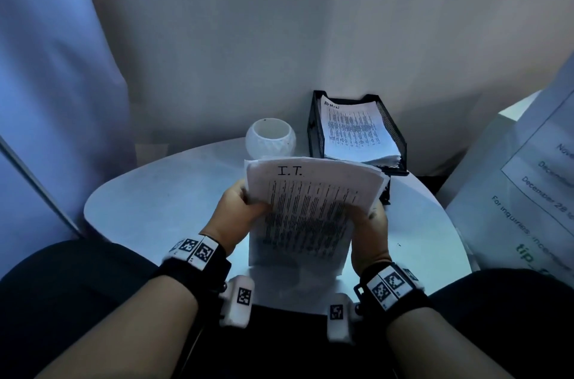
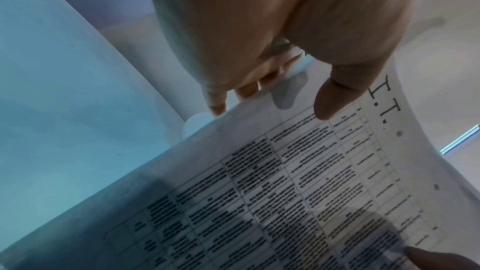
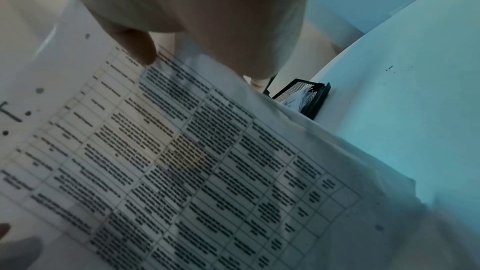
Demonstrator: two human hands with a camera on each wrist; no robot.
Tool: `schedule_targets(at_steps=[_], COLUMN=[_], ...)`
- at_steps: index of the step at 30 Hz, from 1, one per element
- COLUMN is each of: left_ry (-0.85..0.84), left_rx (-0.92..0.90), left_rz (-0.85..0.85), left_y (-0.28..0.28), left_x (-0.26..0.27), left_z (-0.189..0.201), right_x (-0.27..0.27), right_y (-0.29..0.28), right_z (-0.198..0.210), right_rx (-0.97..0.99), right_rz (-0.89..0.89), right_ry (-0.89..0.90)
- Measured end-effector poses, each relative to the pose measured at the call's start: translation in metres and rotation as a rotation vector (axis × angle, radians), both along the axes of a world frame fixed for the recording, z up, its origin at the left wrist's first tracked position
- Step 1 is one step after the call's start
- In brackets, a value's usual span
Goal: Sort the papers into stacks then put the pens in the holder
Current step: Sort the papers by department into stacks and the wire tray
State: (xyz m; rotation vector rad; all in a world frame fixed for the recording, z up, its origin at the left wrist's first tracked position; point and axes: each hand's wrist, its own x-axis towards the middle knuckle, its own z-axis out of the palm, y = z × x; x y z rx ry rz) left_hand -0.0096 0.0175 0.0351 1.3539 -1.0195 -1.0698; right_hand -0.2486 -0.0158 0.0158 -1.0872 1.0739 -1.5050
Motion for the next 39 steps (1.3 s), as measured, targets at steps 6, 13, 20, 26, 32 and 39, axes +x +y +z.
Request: schedule_targets(at_steps=[6, 13, 20, 26, 32, 39], left_ry=[-0.097, -0.001, -0.359, -0.561, -0.159, -0.013], left_rx=[0.033, -0.005, 0.177, 0.233, 0.223, 0.329], left_rz=[-0.081, -0.007, -0.109, -0.113, 0.128, 0.128], left_y=[0.003, 0.0, 0.001, -0.001, -0.017, -0.016], left_x=[-0.008, -0.02, -0.01, -0.004, 0.004, -0.001], left_z=[-0.009, 0.004, -0.025, -0.048, -0.042, -0.047], right_x=[-0.002, 0.004, -0.003, -0.005, -0.009, 0.015], right_y=[-0.001, -0.004, -0.007, 0.003, 0.002, 0.017], right_z=[-0.012, -0.005, -0.043, -0.063, -0.068, -0.067], right_rx=[0.008, -0.021, 0.178, 0.369, 0.637, 0.783], right_rz=[-0.173, -0.039, 0.068, 0.132, 0.034, 0.347], right_ry=[0.062, -0.014, 0.245, 0.456, 0.196, -0.094])
